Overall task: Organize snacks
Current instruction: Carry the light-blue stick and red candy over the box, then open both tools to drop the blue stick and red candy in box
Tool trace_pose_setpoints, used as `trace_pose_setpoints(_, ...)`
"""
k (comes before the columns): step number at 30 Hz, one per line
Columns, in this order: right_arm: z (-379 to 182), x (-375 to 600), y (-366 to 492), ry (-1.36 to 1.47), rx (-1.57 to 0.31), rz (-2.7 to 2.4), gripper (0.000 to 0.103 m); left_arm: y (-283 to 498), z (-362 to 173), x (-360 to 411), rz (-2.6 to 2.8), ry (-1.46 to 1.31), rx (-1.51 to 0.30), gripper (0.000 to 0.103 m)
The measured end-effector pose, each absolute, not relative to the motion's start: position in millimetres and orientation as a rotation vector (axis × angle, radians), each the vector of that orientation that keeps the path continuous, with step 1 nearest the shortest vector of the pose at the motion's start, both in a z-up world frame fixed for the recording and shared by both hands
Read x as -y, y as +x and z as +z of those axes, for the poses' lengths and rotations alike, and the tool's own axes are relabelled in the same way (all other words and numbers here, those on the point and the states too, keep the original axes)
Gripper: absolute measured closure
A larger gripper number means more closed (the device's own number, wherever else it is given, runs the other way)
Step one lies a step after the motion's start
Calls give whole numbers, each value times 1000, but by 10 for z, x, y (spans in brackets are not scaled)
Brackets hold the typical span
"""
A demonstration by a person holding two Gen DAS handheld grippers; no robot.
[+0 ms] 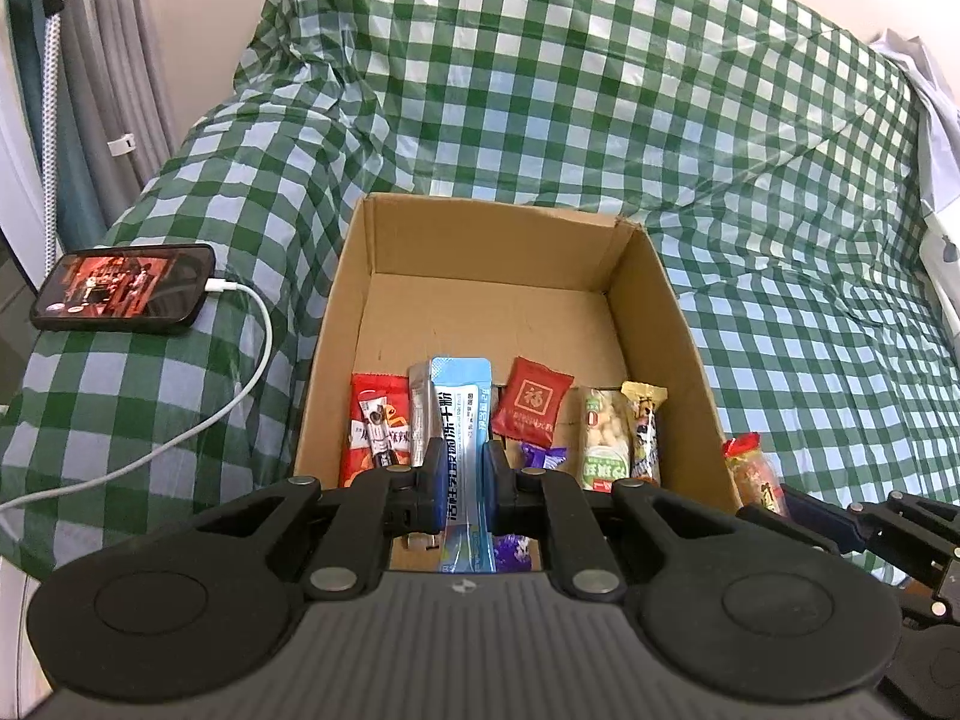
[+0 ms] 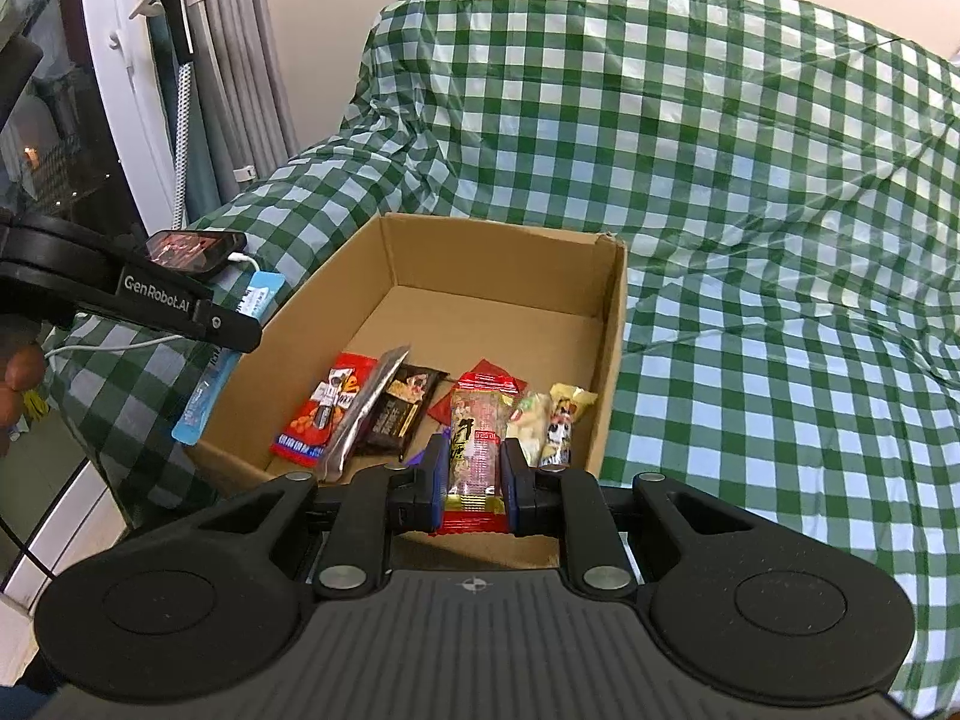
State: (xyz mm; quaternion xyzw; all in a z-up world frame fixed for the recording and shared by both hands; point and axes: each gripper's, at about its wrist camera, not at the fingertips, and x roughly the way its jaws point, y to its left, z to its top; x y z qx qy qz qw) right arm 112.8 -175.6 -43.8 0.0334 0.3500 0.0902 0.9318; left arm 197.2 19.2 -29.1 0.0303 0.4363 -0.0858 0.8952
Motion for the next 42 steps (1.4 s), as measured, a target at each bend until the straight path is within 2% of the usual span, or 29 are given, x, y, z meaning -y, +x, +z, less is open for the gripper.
trace_pose_setpoints(29, -834, 1753, 1948, 93, -773, 190, 84, 2793, -813, -110, -150, 104, -974, 90)
trace_pose_setpoints(35, -909, 1748, 2074, 91, -778, 186, 84, 2883, -869, -113, -114, 130, -952, 86)
trace_pose_setpoints(36, -915, 1746, 2093, 90, -778, 186, 84, 2893, -867, -118, -111, 129, -945, 72)
trace_pose_setpoints(37, -916, 1745, 2111, 91, -778, 191, 84, 2903, -861, -123, -107, 126, -942, 41)
trace_pose_setpoints(39, -900, 1753, 2131, 105, -768, 195, 81, 2895, -823, -158, -71, 107, -916, 0)
trace_pose_setpoints(40, -888, 1756, 2136, 108, -765, 189, 64, 2851, -792, -178, -55, 96, -887, 0)
trace_pose_setpoints(41, -876, 1754, 2132, 109, -759, 175, 35, 2810, -772, -187, -54, 96, -874, 0)
trace_pose_setpoints(42, -859, 1757, 2101, 107, -743, 145, 19, 2781, -768, -190, -64, 105, -878, 0)
